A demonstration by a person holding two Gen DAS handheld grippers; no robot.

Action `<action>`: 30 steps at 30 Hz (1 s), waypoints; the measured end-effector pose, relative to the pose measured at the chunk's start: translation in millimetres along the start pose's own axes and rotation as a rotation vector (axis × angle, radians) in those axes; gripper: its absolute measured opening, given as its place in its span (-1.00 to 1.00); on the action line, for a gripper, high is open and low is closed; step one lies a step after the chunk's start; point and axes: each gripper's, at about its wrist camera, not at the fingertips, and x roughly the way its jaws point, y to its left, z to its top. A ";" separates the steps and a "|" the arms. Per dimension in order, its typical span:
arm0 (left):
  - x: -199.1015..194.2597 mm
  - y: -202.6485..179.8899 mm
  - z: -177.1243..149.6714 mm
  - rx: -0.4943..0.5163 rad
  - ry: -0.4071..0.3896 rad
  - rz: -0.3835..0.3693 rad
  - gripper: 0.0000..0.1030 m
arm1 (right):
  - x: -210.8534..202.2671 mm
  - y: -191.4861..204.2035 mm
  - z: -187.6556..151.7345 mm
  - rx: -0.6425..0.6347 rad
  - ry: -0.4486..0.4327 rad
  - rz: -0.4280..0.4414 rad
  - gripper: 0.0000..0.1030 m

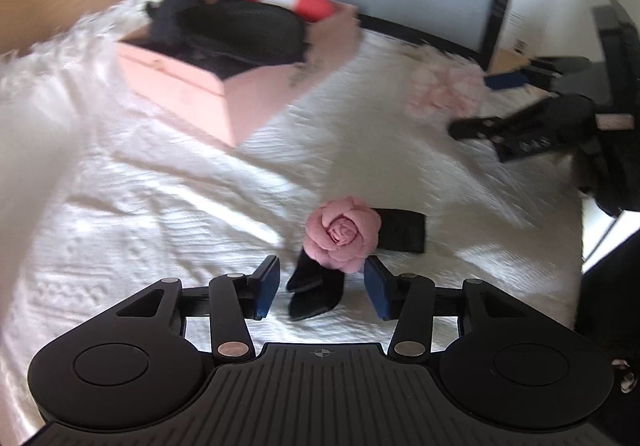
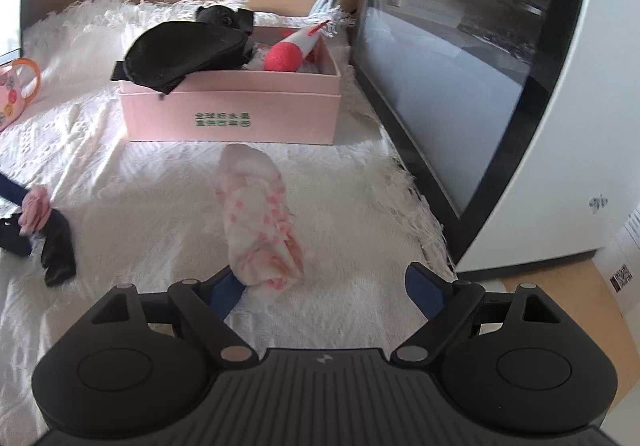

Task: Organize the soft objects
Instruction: 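Grasp the black rose bow with the left gripper while the right holds the cloth, then drop the cloth into the pink box with the right while the left carries the bow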

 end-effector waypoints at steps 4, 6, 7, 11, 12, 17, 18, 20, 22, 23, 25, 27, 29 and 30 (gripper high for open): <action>4.5 0.3 -2.6 0.006 0.018 0.015 -0.01 | -1.9 5.1 7.2 -0.022 -0.024 0.027 0.67; 5.5 -2.5 -2.5 0.003 0.007 0.027 0.01 | 1.1 9.9 12.1 -0.043 -0.025 0.047 0.67; 5.9 -2.0 -2.0 -0.018 0.001 0.032 0.01 | 3.2 13.0 14.6 -0.055 -0.025 0.055 0.67; 5.4 -9.6 -6.6 -0.062 -0.026 0.081 0.01 | 16.7 24.1 25.6 -0.093 0.019 0.083 -0.34; 4.8 -10.3 -7.6 -0.074 -0.031 0.088 0.01 | 17.6 25.1 27.9 -0.098 0.034 0.104 -0.41; 3.6 -12.8 -6.0 -0.107 -0.030 0.114 -0.11 | 4.3 28.9 30.4 -0.124 0.012 0.122 -0.46; 2.9 -14.4 -6.2 -0.103 -0.032 0.120 -0.25 | 1.3 28.8 29.7 -0.128 0.008 0.124 -0.46; 1.8 -18.0 -6.6 -0.068 -0.040 0.149 -0.56 | -3.9 28.1 28.1 -0.137 0.002 0.124 -0.46; 1.8 -26.1 -8.7 -0.021 -0.050 0.184 -0.63 | -9.0 26.4 26.6 -0.143 -0.007 0.119 -0.46; 2.0 -29.7 -9.5 -0.004 -0.053 0.196 -0.66 | -11.1 25.0 26.1 -0.143 -0.007 0.118 -0.46; 1.5 -34.0 -10.2 0.012 -0.055 0.207 -0.68 | -14.5 20.9 26.5 -0.139 -0.004 0.117 -0.46; 0.0 -35.4 -10.6 0.009 -0.063 0.203 -0.70 | -17.5 17.9 27.2 -0.141 -0.001 0.114 -0.46; -2.2 -35.6 -10.3 0.008 -0.074 0.199 -0.72 | -21.7 16.0 27.6 -0.147 -0.002 0.107 -0.46; -3.5 -35.7 -10.0 0.009 -0.081 0.196 -0.72 | -24.0 14.8 28.3 -0.151 -0.003 0.106 -0.46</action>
